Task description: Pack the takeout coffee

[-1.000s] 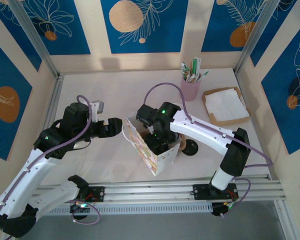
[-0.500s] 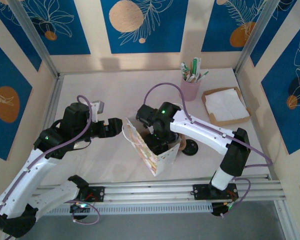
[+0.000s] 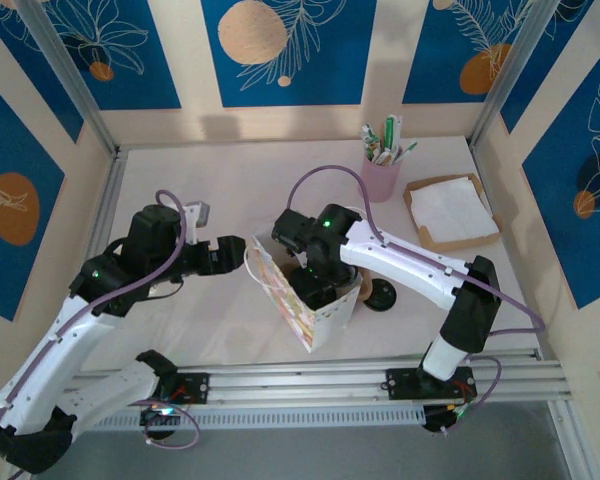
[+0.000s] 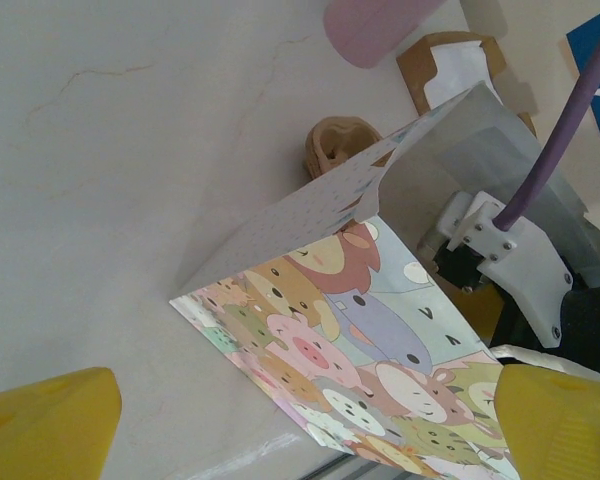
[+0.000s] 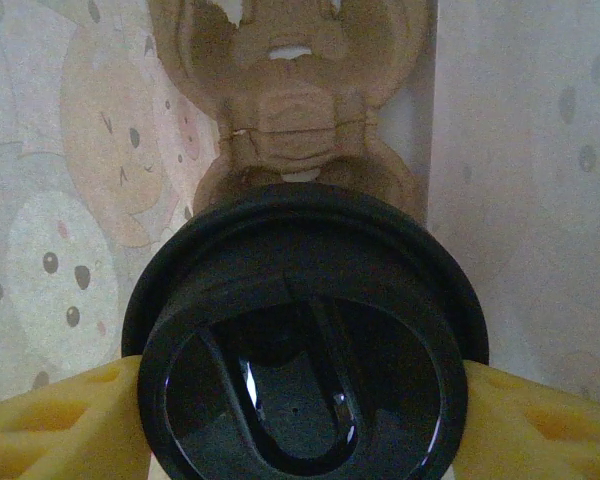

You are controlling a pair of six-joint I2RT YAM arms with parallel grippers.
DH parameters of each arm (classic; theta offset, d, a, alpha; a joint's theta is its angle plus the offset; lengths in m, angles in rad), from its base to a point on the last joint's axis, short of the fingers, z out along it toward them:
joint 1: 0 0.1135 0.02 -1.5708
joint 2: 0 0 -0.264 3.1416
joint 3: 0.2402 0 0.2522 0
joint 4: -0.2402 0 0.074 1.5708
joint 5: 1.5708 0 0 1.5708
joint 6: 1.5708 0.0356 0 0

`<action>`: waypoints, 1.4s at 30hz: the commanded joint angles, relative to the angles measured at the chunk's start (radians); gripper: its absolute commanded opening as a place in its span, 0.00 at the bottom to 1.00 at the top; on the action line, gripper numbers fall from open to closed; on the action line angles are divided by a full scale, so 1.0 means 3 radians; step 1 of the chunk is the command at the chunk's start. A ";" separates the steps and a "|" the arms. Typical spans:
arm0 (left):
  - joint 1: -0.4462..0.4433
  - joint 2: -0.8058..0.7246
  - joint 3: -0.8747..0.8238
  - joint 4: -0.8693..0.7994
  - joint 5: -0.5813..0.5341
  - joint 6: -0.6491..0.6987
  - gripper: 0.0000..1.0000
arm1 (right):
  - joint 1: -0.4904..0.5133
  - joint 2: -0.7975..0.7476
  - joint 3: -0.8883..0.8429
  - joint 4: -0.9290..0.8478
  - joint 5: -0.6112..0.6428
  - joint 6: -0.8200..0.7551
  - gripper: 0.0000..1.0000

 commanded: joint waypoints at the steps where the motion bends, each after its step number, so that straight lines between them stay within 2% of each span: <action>1: -0.0056 0.0008 0.0038 0.0070 -0.0041 -0.0019 0.96 | 0.0010 -0.0098 -0.0069 0.0016 0.0011 0.0016 0.68; 15: -0.0071 0.0007 0.0048 0.0056 -0.0057 -0.0022 0.96 | -0.0085 -0.0100 -0.0281 0.0221 -0.0103 -0.0024 0.68; 42: -0.0086 0.0007 0.0043 0.0061 -0.0072 -0.0025 0.96 | -0.0096 -0.0105 -0.0307 0.0239 -0.0118 -0.0020 0.68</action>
